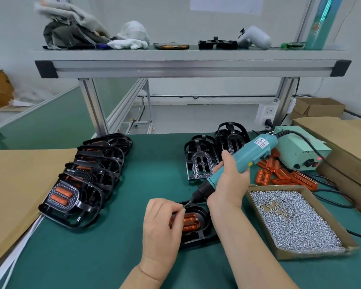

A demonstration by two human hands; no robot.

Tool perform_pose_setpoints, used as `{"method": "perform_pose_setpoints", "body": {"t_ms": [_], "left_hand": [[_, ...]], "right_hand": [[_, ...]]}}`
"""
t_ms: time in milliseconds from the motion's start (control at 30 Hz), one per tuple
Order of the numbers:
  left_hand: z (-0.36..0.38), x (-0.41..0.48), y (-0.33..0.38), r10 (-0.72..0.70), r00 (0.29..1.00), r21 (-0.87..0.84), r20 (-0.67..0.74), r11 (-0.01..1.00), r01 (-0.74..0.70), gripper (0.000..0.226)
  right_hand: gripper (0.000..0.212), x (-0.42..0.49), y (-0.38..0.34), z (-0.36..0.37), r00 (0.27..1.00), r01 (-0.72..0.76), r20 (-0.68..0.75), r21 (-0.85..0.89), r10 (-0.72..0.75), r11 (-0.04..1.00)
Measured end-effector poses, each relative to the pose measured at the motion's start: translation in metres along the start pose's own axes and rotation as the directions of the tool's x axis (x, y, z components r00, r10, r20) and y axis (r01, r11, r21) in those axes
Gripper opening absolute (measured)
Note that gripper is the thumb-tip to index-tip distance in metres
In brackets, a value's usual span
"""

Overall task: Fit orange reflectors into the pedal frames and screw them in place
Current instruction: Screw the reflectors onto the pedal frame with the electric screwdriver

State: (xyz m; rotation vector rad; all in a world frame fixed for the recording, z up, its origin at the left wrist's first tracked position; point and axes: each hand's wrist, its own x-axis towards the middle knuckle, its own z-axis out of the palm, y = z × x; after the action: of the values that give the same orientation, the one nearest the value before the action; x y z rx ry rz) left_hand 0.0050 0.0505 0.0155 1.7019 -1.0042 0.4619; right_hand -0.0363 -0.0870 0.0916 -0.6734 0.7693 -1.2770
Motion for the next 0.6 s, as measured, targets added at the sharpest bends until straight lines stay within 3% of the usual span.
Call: {"method": "perform_pose_setpoints", "body": {"t_ms": [200, 333, 467, 600], "left_hand": [[-0.0039, 0.0041, 0.0030, -0.195, 0.981, -0.039, 0.016, 0.980, 0.195, 0.027], [-0.0056, 0.0018, 0.0025, -0.126, 0.992, -0.048, -0.021, 0.991, 0.125, 0.012], [-0.0059, 0.0035, 0.0014, -0.095, 0.994, -0.062, -0.044, 0.994, 0.092, 0.012], [-0.0095, 0.0056, 0.0035, -0.074, 0.995, -0.048, 0.067, 0.996, 0.077, 0.011]], "right_hand": [[0.018, -0.0043, -0.0022, 0.0061, 1.000, 0.020, 0.018, 0.007, -0.021, 1.000], [0.019, -0.0074, -0.0015, 0.0056, 1.000, 0.005, 0.010, -0.002, -0.005, 1.000], [0.018, -0.0047, -0.0017, 0.0038, 0.998, -0.052, -0.023, 0.044, 0.053, 0.998], [0.018, -0.0051, -0.0028, 0.0007, 0.999, -0.011, 0.054, 0.060, 0.007, 0.998]]}}
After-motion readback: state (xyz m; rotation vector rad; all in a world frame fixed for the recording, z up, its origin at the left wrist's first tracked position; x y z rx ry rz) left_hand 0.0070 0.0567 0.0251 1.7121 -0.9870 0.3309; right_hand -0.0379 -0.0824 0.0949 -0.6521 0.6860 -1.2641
